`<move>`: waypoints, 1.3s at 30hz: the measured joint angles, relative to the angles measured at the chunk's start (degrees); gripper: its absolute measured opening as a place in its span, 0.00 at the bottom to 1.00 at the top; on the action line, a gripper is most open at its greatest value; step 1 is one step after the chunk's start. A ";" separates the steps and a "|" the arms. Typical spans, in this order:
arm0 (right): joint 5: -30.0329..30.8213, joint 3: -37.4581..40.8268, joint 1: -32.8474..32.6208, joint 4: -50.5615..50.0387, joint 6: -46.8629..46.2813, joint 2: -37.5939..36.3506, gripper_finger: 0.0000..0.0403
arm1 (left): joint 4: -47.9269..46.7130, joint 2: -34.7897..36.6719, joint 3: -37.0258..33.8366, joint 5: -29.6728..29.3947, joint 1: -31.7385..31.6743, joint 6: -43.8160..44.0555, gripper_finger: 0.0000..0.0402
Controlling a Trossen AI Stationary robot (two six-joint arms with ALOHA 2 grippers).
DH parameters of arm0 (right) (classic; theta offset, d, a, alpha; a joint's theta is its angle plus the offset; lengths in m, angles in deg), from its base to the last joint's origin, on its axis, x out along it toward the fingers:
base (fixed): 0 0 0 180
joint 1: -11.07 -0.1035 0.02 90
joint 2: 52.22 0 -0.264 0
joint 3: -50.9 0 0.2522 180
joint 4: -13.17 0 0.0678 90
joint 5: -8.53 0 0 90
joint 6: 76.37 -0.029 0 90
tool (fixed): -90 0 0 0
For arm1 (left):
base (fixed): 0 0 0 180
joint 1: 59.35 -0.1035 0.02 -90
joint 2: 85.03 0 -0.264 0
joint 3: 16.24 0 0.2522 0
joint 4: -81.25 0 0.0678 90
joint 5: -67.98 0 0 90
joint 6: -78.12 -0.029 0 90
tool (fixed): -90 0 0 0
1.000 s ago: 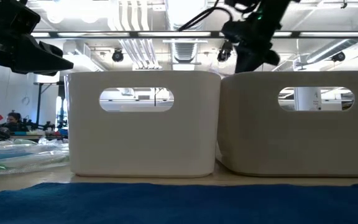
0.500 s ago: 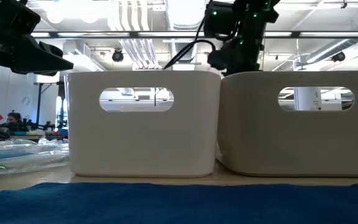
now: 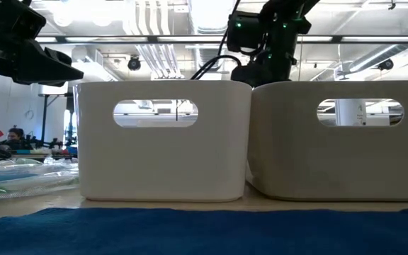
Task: Pick & Place Toothbrushes
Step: Put the orange toothbrush into the black bin
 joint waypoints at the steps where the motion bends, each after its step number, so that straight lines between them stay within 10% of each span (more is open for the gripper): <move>1: -0.05 0.02 0.00 0.06 -0.13 0.00 0.03 | 0.00 0.00 0.00 0.00 0.00 -0.02 0.01; 39: -4.85 11.62 0.00 14.29 -1.63 0.00 0.03 | -0.12 0.00 0.00 0.00 -0.02 -0.02 0.01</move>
